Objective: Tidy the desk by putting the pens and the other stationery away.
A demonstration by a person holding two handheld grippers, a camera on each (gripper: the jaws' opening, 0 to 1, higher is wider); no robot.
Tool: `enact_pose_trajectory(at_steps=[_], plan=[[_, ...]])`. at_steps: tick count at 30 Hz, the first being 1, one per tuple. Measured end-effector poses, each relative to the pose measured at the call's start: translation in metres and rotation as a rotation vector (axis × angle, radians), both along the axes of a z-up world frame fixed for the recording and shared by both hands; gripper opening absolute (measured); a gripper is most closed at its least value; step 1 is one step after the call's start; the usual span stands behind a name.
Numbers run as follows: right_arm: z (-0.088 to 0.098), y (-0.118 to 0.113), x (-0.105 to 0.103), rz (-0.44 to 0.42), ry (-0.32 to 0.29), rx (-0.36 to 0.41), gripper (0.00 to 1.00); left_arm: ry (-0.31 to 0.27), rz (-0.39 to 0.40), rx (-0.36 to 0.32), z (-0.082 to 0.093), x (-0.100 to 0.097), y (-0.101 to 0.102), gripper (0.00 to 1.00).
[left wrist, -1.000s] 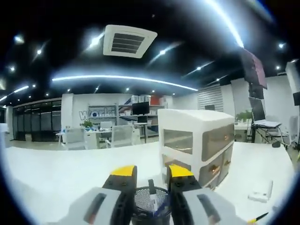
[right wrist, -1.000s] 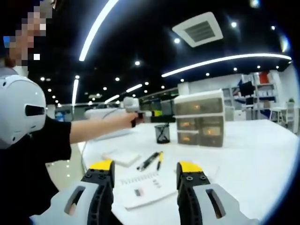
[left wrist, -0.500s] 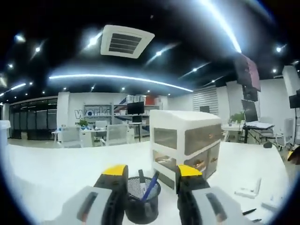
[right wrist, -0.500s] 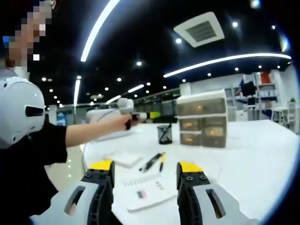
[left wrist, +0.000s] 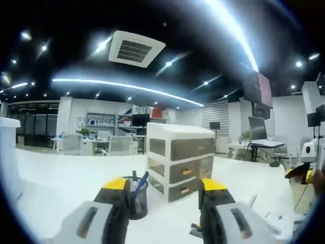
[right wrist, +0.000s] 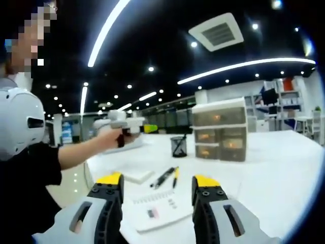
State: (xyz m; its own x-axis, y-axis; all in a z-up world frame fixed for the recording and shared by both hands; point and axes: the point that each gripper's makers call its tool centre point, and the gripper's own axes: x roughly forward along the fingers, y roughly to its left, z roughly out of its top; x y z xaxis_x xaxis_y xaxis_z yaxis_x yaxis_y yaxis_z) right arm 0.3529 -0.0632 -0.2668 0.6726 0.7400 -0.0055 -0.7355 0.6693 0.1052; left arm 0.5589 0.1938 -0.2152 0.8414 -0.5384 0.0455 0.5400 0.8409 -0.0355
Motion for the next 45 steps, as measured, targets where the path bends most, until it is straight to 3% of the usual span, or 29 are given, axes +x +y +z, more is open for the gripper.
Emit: enact_pose_trajectory(at_steps=[8, 16, 22, 30, 45], plan=[[-0.002, -0.009, 0.005, -0.022, 0.014, -0.003, 0.53, 0.017, -0.015, -0.024, -0.014, -0.056, 0.006, 0.62], [-0.004, -0.019, 0.008, -0.043, 0.03, -0.014, 0.54, 0.048, -0.005, -0.043, -0.037, -0.086, 0.033, 0.67], [-0.005, -0.026, 0.012, -0.056, 0.04, -0.03, 0.55, 0.066, -0.031, -0.013, -0.055, -0.118, 0.031, 0.68], [-0.008, -0.028, 0.018, -0.057, 0.065, -0.079, 0.56, 0.046, -0.047, 0.031, -0.061, -0.153, 0.028, 0.69], [-0.021, -0.001, 0.032, 0.023, 0.121, -0.216, 0.56, 0.064, -0.058, 0.056, -0.075, -0.176, 0.029, 0.7]])
